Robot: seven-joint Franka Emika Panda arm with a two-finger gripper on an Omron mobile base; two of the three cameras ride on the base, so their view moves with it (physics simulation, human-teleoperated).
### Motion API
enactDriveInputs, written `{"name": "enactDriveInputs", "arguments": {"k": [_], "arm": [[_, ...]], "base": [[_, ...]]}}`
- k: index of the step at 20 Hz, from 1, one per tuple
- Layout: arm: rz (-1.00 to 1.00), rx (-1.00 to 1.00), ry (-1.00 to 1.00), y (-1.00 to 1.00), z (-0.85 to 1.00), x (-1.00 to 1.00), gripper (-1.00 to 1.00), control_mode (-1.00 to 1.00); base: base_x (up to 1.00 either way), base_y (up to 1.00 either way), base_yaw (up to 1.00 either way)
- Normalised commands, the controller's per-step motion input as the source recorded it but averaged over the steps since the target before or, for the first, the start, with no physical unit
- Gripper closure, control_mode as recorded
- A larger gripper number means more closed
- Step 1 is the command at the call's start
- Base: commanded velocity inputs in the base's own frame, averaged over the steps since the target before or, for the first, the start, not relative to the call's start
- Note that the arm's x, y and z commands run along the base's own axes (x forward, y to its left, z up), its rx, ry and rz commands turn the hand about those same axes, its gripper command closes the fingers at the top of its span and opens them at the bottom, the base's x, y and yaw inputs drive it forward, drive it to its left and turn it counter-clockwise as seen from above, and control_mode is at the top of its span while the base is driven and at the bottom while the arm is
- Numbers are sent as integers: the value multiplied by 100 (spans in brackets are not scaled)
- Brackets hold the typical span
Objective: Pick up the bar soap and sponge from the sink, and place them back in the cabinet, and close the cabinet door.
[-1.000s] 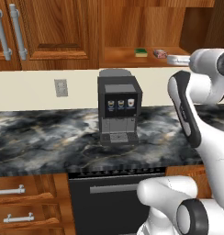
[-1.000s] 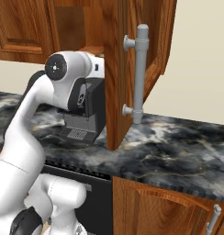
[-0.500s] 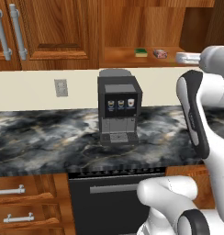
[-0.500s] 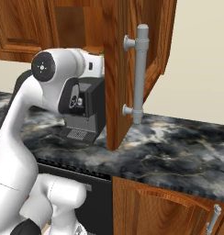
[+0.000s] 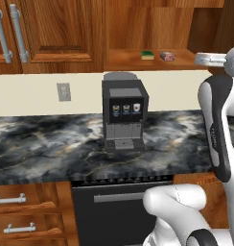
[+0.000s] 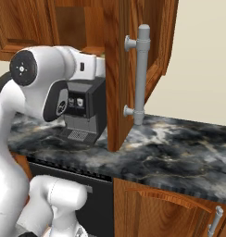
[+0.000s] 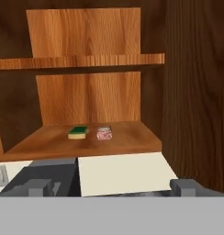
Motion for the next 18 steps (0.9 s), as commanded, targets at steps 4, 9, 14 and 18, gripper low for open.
{"name": "enactDriveInputs", "arguments": {"k": [4,9,14,18], "arm": [[0,0,-1,0,0,-56,-100,-100],[0,0,0,0,0,-63,-100,-100],[0,0,-1,0,0,-53,-100,-100],[0,0,-1,0,0,-56,-100,-100]], "base": [[0,0,0],[0,0,0],[0,0,0],[0,0,0]]}}
